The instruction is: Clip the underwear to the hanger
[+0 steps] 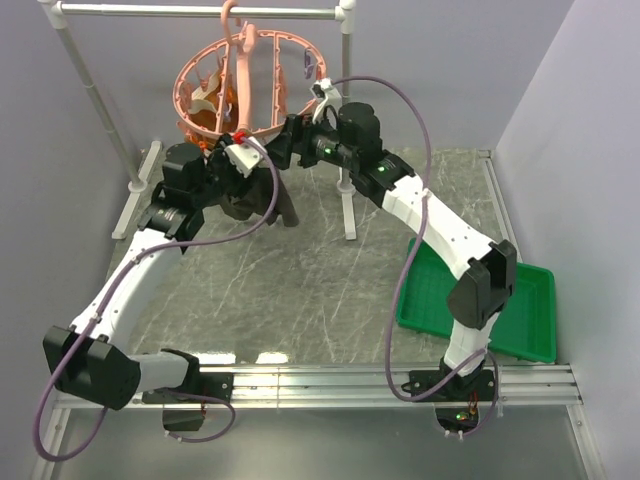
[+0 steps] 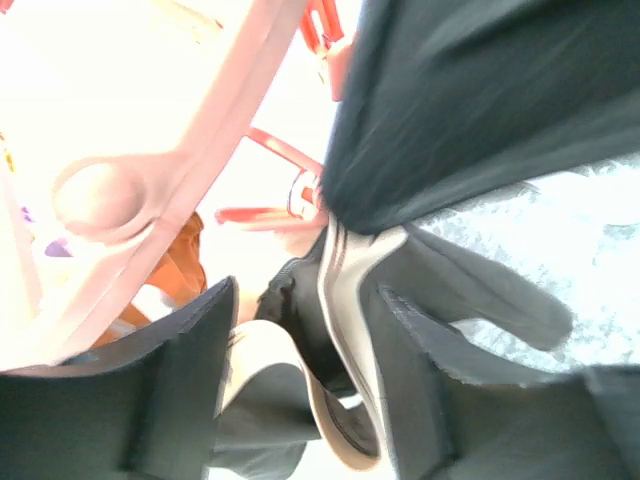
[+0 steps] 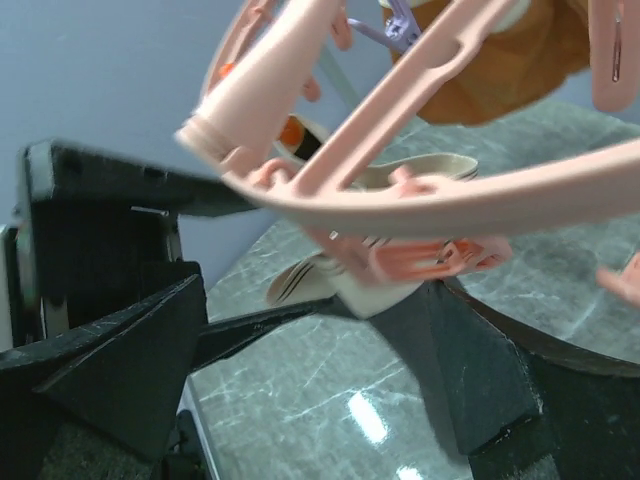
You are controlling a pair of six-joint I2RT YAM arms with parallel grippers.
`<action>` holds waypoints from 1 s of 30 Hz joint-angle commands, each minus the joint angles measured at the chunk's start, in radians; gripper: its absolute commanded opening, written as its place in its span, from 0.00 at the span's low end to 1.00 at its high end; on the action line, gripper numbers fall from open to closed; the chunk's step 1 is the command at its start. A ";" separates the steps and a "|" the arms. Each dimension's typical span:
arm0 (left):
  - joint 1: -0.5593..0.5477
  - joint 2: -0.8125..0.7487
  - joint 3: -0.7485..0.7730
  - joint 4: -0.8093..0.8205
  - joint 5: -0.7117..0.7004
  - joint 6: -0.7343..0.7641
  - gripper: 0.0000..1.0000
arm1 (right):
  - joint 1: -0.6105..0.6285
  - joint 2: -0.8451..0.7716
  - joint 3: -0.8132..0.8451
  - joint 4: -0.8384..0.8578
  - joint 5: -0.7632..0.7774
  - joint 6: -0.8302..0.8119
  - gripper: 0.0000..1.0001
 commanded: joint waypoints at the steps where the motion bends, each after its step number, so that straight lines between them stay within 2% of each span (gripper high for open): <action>1: 0.032 -0.083 -0.016 0.012 0.152 -0.079 0.67 | -0.017 -0.102 -0.049 0.111 -0.068 -0.005 0.99; 5: 0.055 -0.135 -0.031 -0.020 0.241 -0.114 0.77 | -0.037 -0.148 -0.115 0.111 -0.097 -0.033 0.99; 10: 0.081 -0.205 -0.045 -0.111 0.329 -0.166 0.97 | -0.072 -0.201 -0.189 0.111 -0.169 -0.071 1.00; 14: 0.106 -0.258 -0.063 -0.161 0.352 -0.267 0.99 | -0.095 -0.255 -0.267 0.148 -0.212 -0.086 1.00; 21: 0.154 -0.350 -0.112 -0.201 0.156 -0.654 0.99 | -0.108 -0.404 -0.411 0.076 -0.116 -0.132 1.00; 23: 0.217 -0.357 -0.114 -0.242 0.081 -0.691 0.99 | -0.115 -0.448 -0.452 0.053 -0.087 -0.138 1.00; 26: 0.242 -0.341 -0.082 -0.350 -0.068 -0.728 0.99 | -0.132 -0.549 -0.547 0.022 -0.015 -0.172 1.00; 30: 0.256 -0.301 -0.049 -0.476 -0.094 -0.716 0.99 | -0.173 -0.675 -0.664 -0.032 0.057 -0.209 1.00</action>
